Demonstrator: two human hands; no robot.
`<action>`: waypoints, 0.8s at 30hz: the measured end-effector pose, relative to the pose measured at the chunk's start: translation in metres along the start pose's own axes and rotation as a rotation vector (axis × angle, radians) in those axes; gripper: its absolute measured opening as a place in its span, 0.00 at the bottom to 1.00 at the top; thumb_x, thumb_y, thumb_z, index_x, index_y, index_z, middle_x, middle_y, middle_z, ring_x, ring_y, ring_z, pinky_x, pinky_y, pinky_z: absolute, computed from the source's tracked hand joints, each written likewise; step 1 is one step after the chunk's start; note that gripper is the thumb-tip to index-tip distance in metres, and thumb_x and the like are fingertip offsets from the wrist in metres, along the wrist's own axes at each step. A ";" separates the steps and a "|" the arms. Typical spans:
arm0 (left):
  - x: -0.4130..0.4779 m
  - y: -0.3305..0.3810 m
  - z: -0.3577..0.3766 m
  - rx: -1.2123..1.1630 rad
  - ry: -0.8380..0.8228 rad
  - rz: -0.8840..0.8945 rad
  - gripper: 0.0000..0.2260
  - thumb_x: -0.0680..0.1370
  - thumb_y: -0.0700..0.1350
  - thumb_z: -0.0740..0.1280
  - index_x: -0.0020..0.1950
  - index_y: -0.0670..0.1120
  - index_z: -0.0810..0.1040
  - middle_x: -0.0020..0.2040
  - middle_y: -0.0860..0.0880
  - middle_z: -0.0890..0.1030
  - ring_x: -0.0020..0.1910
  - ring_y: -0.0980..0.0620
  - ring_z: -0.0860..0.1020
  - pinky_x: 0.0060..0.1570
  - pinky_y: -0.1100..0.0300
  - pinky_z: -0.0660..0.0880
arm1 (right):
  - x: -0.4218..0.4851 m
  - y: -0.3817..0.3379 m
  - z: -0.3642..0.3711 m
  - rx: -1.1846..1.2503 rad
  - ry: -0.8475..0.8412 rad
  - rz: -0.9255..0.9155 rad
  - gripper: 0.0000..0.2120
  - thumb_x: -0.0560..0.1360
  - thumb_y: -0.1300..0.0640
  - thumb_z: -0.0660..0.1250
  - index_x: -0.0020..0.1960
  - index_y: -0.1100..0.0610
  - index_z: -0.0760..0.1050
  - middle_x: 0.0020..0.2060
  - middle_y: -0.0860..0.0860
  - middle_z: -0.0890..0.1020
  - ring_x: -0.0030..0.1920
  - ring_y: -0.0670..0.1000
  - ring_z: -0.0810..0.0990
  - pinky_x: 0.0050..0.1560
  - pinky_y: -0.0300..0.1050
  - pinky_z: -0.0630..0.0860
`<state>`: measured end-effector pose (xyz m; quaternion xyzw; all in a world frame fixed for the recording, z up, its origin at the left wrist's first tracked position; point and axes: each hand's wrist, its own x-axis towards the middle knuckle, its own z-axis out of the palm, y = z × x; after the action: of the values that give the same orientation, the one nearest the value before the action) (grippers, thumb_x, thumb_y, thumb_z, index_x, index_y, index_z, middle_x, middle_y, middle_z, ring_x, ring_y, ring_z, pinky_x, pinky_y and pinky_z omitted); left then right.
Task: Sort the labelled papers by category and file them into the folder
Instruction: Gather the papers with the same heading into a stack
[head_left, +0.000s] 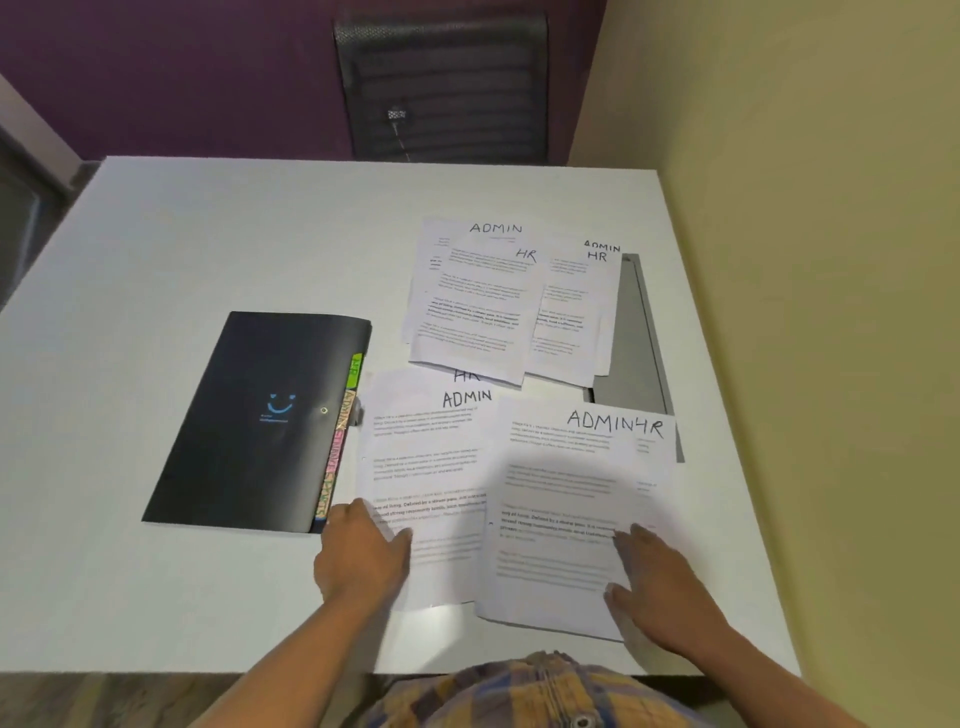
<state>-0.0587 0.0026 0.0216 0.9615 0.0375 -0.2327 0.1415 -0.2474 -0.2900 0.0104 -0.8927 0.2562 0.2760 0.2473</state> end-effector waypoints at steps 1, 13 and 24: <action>-0.001 0.003 0.002 0.049 0.000 -0.023 0.23 0.72 0.58 0.71 0.61 0.47 0.73 0.61 0.46 0.73 0.59 0.45 0.75 0.48 0.51 0.76 | 0.001 0.006 0.002 -0.067 -0.042 -0.004 0.39 0.76 0.40 0.62 0.81 0.47 0.50 0.81 0.49 0.54 0.80 0.53 0.53 0.77 0.53 0.59; 0.020 0.001 0.004 -0.283 0.000 -0.190 0.14 0.70 0.45 0.76 0.39 0.48 0.69 0.36 0.49 0.76 0.32 0.53 0.73 0.30 0.60 0.65 | 0.021 0.015 -0.027 0.088 0.249 0.142 0.28 0.78 0.43 0.64 0.73 0.53 0.67 0.67 0.51 0.76 0.64 0.53 0.75 0.61 0.49 0.76; -0.001 -0.015 -0.014 -0.602 -0.167 -0.005 0.08 0.82 0.46 0.64 0.47 0.49 0.81 0.43 0.54 0.85 0.42 0.52 0.82 0.32 0.63 0.74 | 0.038 0.008 -0.015 0.382 0.243 0.382 0.20 0.71 0.53 0.76 0.55 0.54 0.69 0.48 0.50 0.80 0.45 0.53 0.80 0.42 0.45 0.76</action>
<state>-0.0557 0.0212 0.0301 0.8540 0.0952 -0.2895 0.4217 -0.2189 -0.3169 -0.0044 -0.7922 0.4944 0.1556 0.3221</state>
